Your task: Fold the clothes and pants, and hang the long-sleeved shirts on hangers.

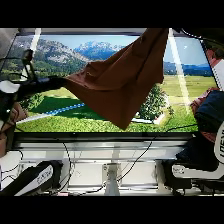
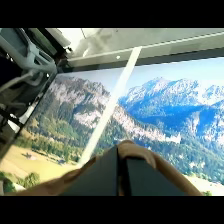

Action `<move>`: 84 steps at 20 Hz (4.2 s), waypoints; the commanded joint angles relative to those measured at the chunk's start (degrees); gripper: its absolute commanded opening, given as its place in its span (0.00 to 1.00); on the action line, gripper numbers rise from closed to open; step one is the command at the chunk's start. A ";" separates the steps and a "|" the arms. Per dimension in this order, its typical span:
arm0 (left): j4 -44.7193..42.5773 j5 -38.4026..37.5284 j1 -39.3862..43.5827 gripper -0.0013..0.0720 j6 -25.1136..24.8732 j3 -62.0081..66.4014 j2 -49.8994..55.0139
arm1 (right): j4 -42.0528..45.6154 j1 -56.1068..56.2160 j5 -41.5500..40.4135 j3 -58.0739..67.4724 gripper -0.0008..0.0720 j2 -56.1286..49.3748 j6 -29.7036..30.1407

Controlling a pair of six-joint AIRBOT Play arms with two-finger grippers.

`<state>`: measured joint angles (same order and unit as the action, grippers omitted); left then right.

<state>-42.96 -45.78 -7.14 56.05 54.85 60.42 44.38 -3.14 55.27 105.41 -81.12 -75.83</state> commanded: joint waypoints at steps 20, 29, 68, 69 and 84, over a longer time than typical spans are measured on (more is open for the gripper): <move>-1.57 36.17 5.46 0.04 0.07 0.72 8.61 | 9.81 0.22 -34.01 -48.63 0.03 17.99 -10.54; -1.60 36.57 9.42 0.05 0.07 0.70 11.98 | 9.97 0.20 -35.41 -48.63 0.03 12.28 -10.49; 2.29 -2.93 13.14 0.92 14.08 -18.69 13.03 | 14.27 0.15 -34.91 -48.61 0.03 12.39 -10.32; 2.34 -2.80 13.16 0.92 14.10 -18.69 13.99 | 14.29 0.15 -34.91 -48.61 0.03 12.39 -10.32; 5.79 11.17 13.29 0.55 14.05 -18.49 16.06 | 14.29 0.15 -34.88 -48.61 0.03 12.37 -10.32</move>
<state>-37.67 -36.82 6.15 70.11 36.29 76.49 58.70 -2.96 20.34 56.77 -68.75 -86.13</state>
